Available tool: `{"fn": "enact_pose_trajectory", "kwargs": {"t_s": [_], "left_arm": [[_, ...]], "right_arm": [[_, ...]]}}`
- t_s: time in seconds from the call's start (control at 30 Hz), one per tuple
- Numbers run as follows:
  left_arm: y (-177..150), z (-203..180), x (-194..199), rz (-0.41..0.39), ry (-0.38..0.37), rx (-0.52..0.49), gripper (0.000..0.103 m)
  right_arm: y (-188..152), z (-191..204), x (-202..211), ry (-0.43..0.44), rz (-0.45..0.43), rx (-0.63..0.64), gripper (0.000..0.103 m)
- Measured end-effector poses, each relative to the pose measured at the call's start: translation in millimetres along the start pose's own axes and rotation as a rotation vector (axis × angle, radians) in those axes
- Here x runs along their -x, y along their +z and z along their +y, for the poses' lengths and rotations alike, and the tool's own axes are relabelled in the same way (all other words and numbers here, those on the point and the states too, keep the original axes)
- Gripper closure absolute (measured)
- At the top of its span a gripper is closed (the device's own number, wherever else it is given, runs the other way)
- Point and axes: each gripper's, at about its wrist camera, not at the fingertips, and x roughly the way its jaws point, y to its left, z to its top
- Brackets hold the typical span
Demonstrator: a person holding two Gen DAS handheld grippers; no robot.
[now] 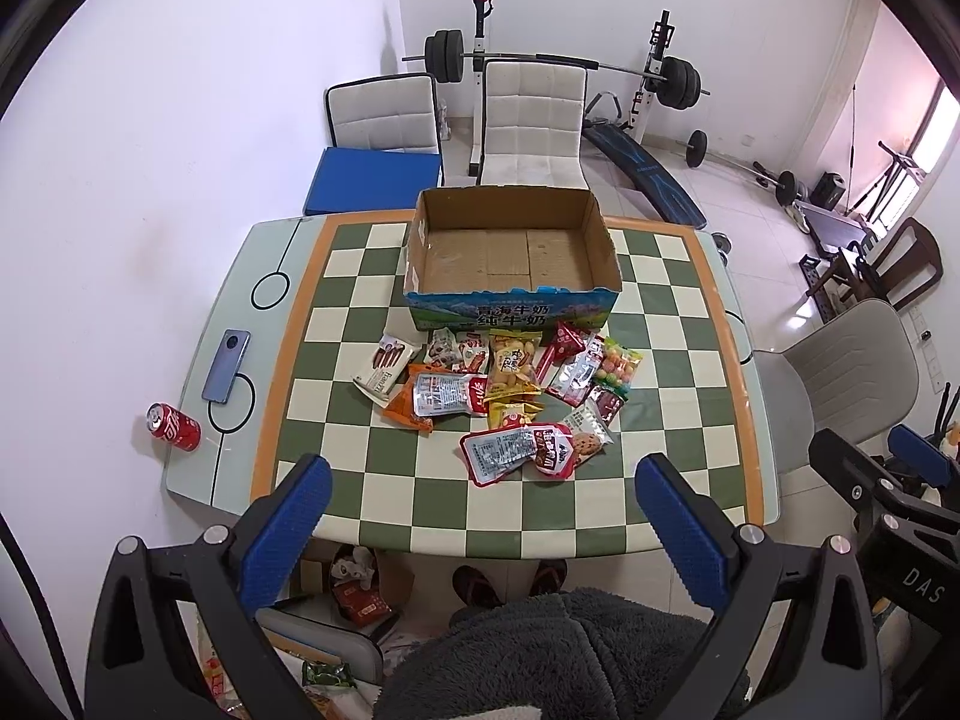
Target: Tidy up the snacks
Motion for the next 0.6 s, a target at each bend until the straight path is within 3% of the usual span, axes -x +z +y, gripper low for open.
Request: {"fn": "enact_pose_trajectory", "kwargs": {"t_s": [0.6], "left_arm": [[0.1,0.0,3.2,-0.01,-0.005,0.003,0.0]], "right_arm": [[0.4,-3.2,-0.6,0.001,-0.009,-0.001,0.0]]}}
